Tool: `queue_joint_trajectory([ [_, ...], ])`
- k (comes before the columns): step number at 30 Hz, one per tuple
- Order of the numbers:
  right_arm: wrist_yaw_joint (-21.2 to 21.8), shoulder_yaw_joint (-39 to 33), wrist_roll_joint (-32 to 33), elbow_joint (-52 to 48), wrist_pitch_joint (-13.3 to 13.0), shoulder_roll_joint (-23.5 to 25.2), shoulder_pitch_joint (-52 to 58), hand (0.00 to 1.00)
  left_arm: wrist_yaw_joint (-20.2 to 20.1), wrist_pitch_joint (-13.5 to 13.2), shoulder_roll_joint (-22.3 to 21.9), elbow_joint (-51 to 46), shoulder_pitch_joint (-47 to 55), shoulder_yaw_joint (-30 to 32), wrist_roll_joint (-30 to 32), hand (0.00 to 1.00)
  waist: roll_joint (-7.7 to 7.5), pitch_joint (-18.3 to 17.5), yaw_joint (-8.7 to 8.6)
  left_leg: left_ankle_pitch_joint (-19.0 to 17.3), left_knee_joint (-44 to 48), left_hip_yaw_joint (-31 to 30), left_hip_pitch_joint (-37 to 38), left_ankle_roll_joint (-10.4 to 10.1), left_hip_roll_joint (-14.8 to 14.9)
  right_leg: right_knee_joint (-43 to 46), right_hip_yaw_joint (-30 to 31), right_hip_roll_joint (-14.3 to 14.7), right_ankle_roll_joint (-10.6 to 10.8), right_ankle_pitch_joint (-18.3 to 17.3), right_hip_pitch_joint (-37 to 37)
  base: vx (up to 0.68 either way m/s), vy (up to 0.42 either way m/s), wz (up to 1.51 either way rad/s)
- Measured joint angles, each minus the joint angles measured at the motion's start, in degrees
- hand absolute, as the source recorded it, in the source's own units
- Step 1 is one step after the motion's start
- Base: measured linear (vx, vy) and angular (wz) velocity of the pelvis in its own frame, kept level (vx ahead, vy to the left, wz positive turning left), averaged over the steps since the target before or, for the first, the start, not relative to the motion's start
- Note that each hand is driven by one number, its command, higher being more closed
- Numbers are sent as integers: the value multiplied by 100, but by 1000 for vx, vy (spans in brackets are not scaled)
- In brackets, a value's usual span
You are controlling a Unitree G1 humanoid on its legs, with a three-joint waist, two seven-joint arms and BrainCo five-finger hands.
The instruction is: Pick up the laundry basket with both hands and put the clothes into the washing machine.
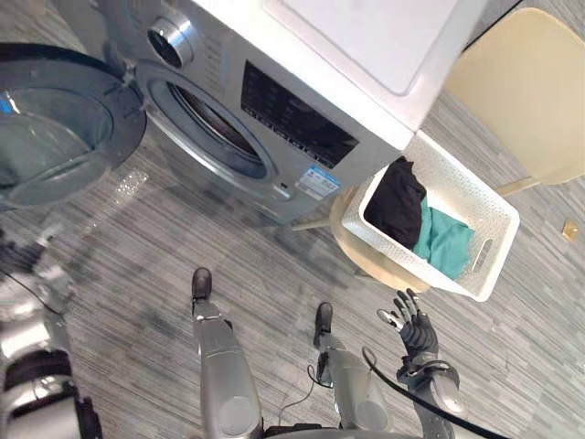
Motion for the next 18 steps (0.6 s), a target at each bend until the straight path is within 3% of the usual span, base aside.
queue_joint_trajectory([
  [2, 2, -116, -58, -5, 37, 37, -49, 0, -20, -12, -542, -102, 382, 1, -52, 0, 83, -55, -24, -30, -4, 111, 196, 37, -54, 45, 89, -74, 54, -20, 93, 50, 8, -11],
  [5, 9, -273, -173, -132, 37, 38, -106, 0, -98, -94, -1606, -118, 1125, -9, -95, 0, 292, -413, -128, -92, -19, 427, 543, 69, -119, 76, 313, -201, 103, -28, 194, 60, 15, -26],
  [8, 16, -362, -287, -427, 30, 15, -113, 0, -167, -106, -2363, -43, 1648, -26, -94, 0, 463, -652, -146, -180, -143, 805, 1038, 81, -115, 148, 581, -251, 164, -71, 339, 37, -10, -43],
  [14, 118, -391, -1124, -742, 20, -343, -418, 0, -447, -101, -3091, 698, 2161, -240, -59, 0, 563, -1102, -242, -205, -620, 1362, 1815, 51, -178, 209, 1058, -287, 210, -102, 409, 12, -7, -42],
  [15, 116, -401, -1317, -742, 19, -408, -528, 0, -530, -96, -3143, 800, 2229, -336, -18, 0, 582, -1162, -315, -205, -636, 1371, 1871, 51, -180, 219, 1063, -289, 235, -119, 444, 24, -3, -18],
  [18, 107, -404, -1754, -732, 20, -647, -826, 0, -670, -84, -3252, 1044, 2277, -635, 165, 0, 608, -1338, -323, -202, -772, 1411, 2059, 53, -203, 227, 1086, -293, 266, -142, 506, 28, -5, -8],
])
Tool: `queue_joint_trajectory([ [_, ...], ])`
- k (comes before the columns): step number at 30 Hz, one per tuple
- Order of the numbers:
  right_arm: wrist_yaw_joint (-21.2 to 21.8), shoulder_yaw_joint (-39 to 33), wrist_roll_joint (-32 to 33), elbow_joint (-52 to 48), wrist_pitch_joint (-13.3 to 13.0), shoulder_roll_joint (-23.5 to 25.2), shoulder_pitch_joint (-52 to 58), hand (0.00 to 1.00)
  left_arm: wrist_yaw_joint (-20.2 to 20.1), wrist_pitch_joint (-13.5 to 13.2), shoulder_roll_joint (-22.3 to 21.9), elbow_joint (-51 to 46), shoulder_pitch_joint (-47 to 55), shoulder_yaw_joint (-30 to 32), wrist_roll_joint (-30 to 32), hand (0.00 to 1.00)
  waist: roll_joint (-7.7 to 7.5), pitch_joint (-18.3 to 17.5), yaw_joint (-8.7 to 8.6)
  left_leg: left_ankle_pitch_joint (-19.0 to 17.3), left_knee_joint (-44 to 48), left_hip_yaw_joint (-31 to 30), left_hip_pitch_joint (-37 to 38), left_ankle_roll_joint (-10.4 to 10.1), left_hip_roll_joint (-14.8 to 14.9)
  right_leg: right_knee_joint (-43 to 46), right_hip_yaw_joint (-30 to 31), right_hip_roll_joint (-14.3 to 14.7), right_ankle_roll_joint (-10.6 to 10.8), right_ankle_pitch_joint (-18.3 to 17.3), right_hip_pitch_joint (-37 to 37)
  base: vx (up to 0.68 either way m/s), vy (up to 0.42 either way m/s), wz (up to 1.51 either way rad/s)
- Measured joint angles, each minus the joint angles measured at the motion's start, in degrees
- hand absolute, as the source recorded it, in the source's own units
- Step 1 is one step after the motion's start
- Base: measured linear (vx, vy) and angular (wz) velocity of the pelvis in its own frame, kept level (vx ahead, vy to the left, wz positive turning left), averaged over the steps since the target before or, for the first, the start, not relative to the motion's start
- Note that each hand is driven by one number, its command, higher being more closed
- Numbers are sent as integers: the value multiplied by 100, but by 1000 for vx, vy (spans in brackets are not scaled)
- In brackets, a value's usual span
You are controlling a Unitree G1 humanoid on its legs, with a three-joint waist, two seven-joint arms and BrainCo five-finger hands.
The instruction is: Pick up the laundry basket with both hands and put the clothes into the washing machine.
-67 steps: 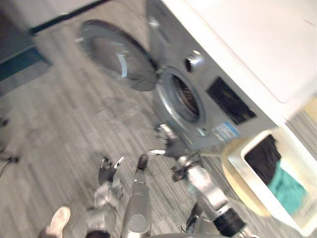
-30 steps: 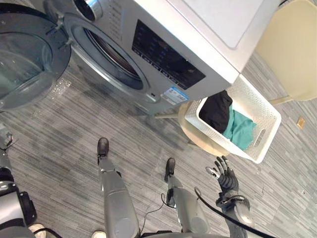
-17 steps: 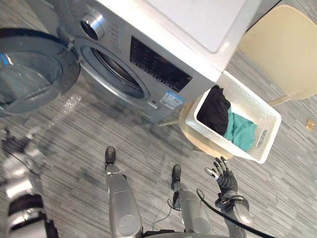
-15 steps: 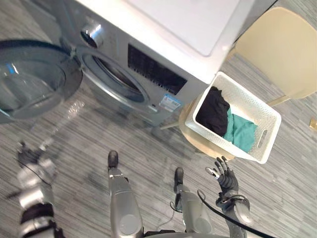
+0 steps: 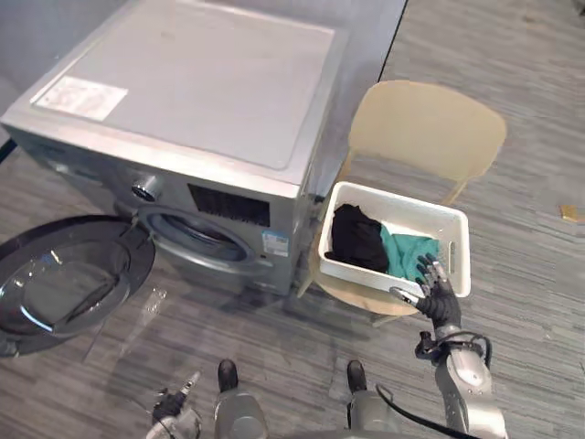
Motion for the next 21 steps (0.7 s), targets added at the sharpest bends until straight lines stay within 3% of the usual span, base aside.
queue_joint_trajectory([
  [9, -35, 863, -818, 840, 14, -880, -1576, 0, -204, 3, -74, 255, 29, -851, 323, 0, 274, -279, 35, 162, -264, -253, 113, 37, -272, -233, -324, -276, 95, 6, 338, 33, 12, 18],
  [13, -119, 1224, -1157, 1952, 22, -1203, -2628, 0, -189, -6, -15, 337, 29, -934, 315, 0, 293, -277, 67, 297, -427, -520, 37, 54, -342, -317, -648, -339, 104, 11, 456, 18, 0, 36],
  [17, -236, 1218, -1354, 3313, 171, -1322, -3493, 0, -167, 4, 32, 413, 54, -1008, 305, 0, 345, -205, 239, 315, -428, -622, -34, 68, -394, -349, -755, -392, 135, 32, 480, 3, 3, 14],
  [19, -277, 1195, -1436, 4019, 299, -1370, -3979, 0, -141, 5, 23, 450, 52, -1008, 252, 0, 389, -19, 242, 344, -428, -738, -66, 71, -400, -407, -877, -395, 141, 42, 568, -16, -9, 23],
  [21, -407, 1083, -1467, 4543, 449, -1464, -4332, 0, -61, 1, -14, 443, 43, -1002, 109, 0, 428, 161, 350, 353, -426, -758, -103, 76, -404, -413, -903, -395, 141, 55, 558, -42, -9, 11],
])
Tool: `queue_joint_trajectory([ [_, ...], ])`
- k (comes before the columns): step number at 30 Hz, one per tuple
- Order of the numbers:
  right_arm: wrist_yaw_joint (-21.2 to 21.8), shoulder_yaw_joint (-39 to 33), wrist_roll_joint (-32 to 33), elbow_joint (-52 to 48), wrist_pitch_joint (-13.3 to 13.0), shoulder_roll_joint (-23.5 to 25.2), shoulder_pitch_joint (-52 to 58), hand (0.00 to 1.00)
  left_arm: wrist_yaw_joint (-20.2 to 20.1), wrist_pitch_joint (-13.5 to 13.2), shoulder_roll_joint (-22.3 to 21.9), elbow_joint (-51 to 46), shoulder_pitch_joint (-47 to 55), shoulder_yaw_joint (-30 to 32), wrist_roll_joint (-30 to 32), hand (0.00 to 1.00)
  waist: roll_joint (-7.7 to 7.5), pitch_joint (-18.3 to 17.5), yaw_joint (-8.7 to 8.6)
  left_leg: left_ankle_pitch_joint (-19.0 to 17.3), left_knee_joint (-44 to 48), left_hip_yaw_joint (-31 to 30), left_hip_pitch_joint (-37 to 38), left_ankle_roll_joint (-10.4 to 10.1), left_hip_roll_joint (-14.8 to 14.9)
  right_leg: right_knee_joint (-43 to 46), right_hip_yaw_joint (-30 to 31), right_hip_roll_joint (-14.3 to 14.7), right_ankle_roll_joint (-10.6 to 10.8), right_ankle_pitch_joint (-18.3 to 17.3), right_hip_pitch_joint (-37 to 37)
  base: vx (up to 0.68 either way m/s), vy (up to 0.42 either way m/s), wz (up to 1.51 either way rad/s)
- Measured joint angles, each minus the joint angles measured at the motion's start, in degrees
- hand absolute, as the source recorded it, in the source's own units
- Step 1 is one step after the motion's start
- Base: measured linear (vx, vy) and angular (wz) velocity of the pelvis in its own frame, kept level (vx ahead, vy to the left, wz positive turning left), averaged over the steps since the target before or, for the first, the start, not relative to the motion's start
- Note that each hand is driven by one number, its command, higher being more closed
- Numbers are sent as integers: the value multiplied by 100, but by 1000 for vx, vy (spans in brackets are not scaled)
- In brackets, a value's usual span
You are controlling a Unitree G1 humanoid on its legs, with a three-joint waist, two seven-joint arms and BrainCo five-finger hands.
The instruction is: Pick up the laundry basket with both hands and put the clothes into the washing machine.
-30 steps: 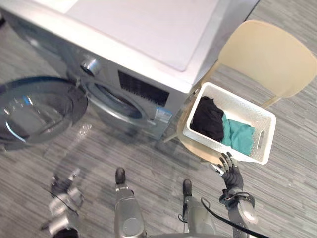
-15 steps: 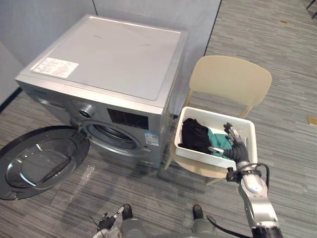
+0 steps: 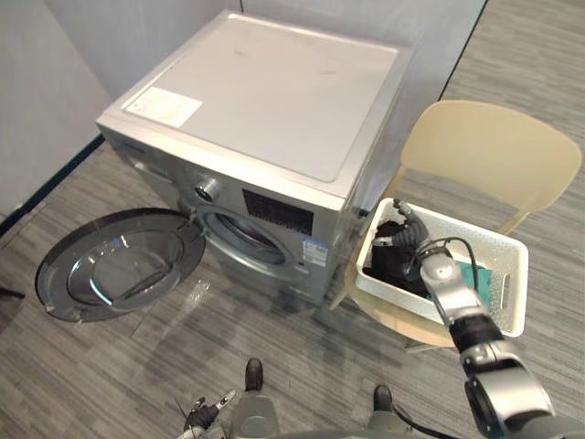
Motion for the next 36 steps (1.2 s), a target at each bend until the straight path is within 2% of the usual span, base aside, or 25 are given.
queue_joint_trajectory([
  [3, -125, -314, 11, 421, 162, -35, -354, 0, 18, -5, -7, -5, 6, 14, -173, 0, 11, 182, 5, 32, 34, -145, -233, 19, -17, 0, -122, -2, -3, 7, -117, -18, -9, 16],
  [7, -242, -581, 38, 654, 197, -110, -651, 0, 108, -17, -61, -181, -2, 45, -380, 0, 15, 556, 3, 52, 110, -266, -429, 45, -94, 2, -232, -61, 45, 60, -192, -3, 1, 13],
  [11, -259, -641, 57, 686, 308, -156, -755, 0, 134, -20, -70, -286, -2, 54, -476, 0, 14, 700, 11, 55, 124, -278, -565, 53, -99, 0, -285, -62, 59, 205, -322, 3, 1, 2],
  [19, -452, -872, -224, 626, 400, -436, -791, 0, 242, -34, -71, -507, -21, 49, -485, 0, -26, 993, -15, 54, 121, -229, -735, 53, -44, 27, -223, -17, 49, 264, -561, -13, -11, -6],
  [27, -613, -1117, -250, 57, 485, -494, -752, 0, 391, -36, 11, -975, -25, 33, -600, 0, -214, 1375, -27, 37, 274, -124, -1067, 71, 98, 37, -83, 117, 23, 418, -937, -32, -27, -12],
  [33, -721, -1122, -188, 11, 571, -544, -797, 0, 487, -130, 71, -1253, -69, -19, -726, 0, -317, 1440, -12, 39, 340, -181, -1342, 73, 147, 31, -102, 173, 31, 573, -1155, -24, -10, -1],
  [36, -732, -1123, -60, 104, 579, -617, -1013, 0, 511, -129, 123, -1247, -96, -74, -833, 0, -315, 1449, -7, 37, 415, -226, -1561, 71, 242, 9, -115, 279, 35, 815, -1333, -51, -3, -6],
])
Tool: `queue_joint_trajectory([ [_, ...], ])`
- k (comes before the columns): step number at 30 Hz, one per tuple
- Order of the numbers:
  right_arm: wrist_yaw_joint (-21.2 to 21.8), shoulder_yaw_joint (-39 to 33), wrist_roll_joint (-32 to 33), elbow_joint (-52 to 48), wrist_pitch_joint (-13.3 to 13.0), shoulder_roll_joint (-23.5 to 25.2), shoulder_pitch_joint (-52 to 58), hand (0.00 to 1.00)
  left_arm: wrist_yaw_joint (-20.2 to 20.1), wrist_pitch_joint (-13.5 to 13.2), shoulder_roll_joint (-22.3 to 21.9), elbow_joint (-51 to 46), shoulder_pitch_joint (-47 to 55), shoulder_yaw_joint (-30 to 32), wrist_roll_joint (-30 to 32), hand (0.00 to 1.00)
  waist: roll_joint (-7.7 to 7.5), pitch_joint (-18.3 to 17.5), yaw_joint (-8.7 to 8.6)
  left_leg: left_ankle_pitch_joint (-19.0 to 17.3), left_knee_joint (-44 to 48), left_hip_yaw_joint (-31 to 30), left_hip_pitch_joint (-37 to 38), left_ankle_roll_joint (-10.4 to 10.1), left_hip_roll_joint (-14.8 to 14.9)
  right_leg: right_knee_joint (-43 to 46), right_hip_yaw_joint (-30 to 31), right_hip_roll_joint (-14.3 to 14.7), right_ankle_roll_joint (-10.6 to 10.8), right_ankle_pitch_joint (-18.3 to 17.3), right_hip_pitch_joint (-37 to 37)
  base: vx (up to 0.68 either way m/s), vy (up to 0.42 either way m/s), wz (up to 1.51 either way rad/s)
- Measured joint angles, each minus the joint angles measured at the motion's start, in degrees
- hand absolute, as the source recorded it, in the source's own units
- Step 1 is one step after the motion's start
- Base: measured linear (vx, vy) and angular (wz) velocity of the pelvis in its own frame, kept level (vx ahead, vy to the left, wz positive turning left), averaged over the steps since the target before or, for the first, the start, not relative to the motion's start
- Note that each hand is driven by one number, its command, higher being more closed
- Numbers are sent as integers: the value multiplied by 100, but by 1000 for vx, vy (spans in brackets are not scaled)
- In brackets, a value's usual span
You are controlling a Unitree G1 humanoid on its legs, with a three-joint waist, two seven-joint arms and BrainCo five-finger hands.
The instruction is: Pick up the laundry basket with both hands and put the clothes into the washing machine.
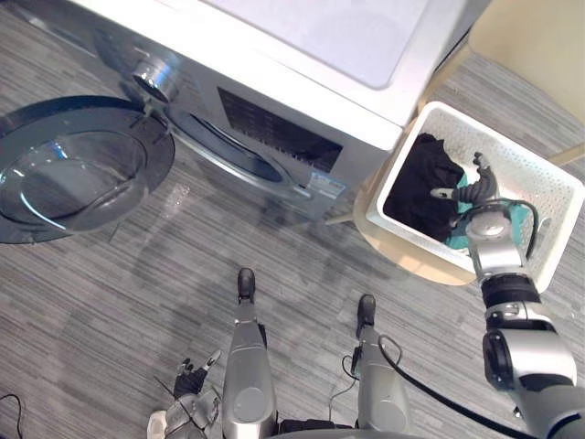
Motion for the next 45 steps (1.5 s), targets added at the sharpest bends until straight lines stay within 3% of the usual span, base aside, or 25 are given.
queue_joint_trajectory([
  [4, -136, 27, 249, 392, 16, -342, -609, 0, 119, -33, 58, 18, -73, -170, -208, 0, -45, 48, 156, 32, 67, -142, -489, 3, 80, -26, -25, 106, -8, 126, -378, -74, -3, -1],
  [7, -141, 89, 263, 625, 18, -397, -757, 0, 121, -34, 97, 44, -74, -180, -219, 0, -44, 58, 159, 70, 82, -231, -592, 40, 117, -101, -67, 160, 6, 251, -395, -15, 0, 1],
  [11, -116, 377, 255, 1266, -15, -821, -1307, 0, 123, -161, 96, 51, -159, -270, -299, 0, -22, 85, 170, 69, 189, -398, -1019, 38, 93, -220, -195, 170, -7, 388, -595, -47, 19, 11],
  [14, -98, 467, 256, 1565, -48, -1004, -1619, 0, 129, -219, 99, 49, -203, -389, -380, 0, -2, 158, 291, 108, 203, -514, -1239, 74, 77, -322, -322, 177, 0, 420, -679, -25, 20, 12],
  [21, -69, 763, 245, 2118, -189, -1115, -1824, 0, 236, -277, 79, 157, -434, -587, -439, 0, 98, 237, 516, 166, 287, -687, -1589, 123, -24, -435, -483, 128, 37, 480, -796, 11, 33, 9],
  [36, 136, 921, 591, 2118, -388, -1149, -1628, 0, 277, -339, 26, 199, -610, -621, -556, 0, 197, 273, 621, 107, 488, -799, -1862, 134, -121, -503, -643, 80, 24, 578, -892, 0, 39, 2],
  [37, 136, 904, 583, 2189, -418, -1169, -1633, 100, 280, -343, 16, 199, -621, -628, -558, 0, 198, 272, 656, 108, 508, -803, -1886, 136, -123, -500, -647, 80, 29, 558, -908, -32, 25, 1],
  [42, 162, 715, 416, 2396, -443, -1333, -1692, 100, 286, -384, -3, 205, -637, -666, -661, 0, 210, 266, 708, 146, 651, -906, -2032, 139, -192, -367, -783, 44, -86, 21, -965, -20, 7, 10],
  [45, 296, 711, 307, 2637, -428, -1436, -1674, 100, 283, -380, -4, 295, -637, -680, -662, 0, 308, 212, 746, 160, 672, -938, -2027, 140, -204, -227, -808, 38, -92, -85, -970, -7, 23, 8],
])
